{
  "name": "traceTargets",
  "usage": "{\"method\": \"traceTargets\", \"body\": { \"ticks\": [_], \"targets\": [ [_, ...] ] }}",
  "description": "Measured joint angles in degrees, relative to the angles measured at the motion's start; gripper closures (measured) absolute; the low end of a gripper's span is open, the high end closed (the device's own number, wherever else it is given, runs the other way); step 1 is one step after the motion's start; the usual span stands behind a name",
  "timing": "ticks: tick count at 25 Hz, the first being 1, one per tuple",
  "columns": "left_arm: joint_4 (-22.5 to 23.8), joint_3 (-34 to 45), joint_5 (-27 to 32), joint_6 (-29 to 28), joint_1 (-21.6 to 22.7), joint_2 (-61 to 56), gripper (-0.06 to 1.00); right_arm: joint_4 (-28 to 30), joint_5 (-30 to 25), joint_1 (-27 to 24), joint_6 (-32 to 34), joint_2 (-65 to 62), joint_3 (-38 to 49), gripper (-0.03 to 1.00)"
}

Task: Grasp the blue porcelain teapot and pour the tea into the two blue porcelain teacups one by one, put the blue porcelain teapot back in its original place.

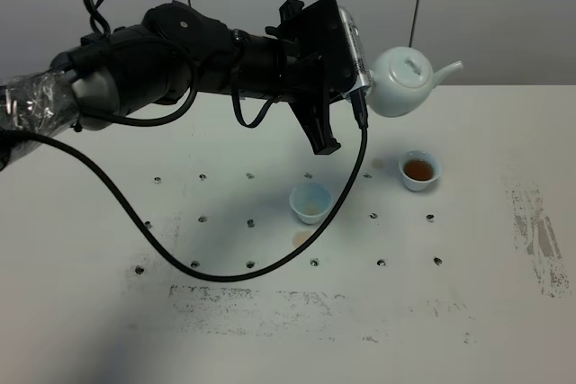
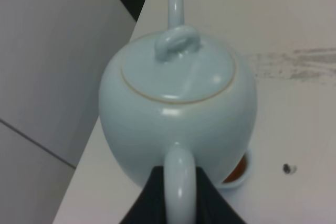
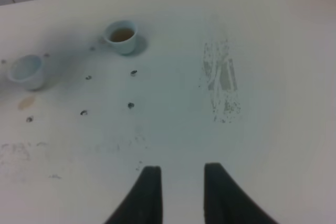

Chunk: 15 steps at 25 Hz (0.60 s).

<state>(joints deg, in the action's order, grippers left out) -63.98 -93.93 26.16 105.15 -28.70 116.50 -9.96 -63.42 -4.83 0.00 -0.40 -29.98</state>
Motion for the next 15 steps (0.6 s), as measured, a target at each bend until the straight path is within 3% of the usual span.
{"method": "traceTargets", "body": {
  "ticks": [7, 15],
  "targets": [
    [-17.8, 10.0, 0.2, 14.2, -2.6, -3.1, 0.84, 0.0, 0.0, 0.0, 0.0, 0.0, 0.0, 0.75],
    [-27.8, 14.0, 1.2, 16.2, -5.1, -1.9, 0.84, 0.0, 0.0, 0.0, 0.0, 0.0, 0.0, 0.75]
  ]
}}
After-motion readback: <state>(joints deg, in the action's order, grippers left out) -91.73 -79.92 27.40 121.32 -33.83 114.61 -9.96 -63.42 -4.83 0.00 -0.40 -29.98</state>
